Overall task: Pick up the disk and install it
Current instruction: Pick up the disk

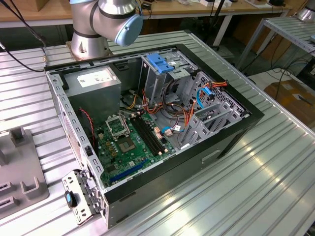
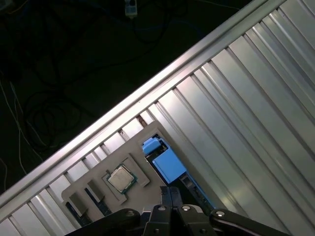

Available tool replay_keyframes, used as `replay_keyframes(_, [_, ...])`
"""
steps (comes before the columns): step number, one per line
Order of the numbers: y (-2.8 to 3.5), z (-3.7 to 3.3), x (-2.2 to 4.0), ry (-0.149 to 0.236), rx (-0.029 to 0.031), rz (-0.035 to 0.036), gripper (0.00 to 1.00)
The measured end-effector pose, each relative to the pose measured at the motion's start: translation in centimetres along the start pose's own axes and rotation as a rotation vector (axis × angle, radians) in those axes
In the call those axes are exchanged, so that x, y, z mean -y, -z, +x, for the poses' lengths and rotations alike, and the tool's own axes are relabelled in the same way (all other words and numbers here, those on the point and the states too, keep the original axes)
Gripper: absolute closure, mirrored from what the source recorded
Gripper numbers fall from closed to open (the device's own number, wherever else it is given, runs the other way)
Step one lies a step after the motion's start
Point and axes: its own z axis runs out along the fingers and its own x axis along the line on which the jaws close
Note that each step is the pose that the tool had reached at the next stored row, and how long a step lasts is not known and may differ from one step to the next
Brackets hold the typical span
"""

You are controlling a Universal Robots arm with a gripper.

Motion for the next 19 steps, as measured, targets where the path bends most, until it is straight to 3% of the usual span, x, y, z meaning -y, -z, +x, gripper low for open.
replay_keyframes(19, [-0.08, -0.10, 0.05, 0.008, -0.0001, 0.0001, 0.89])
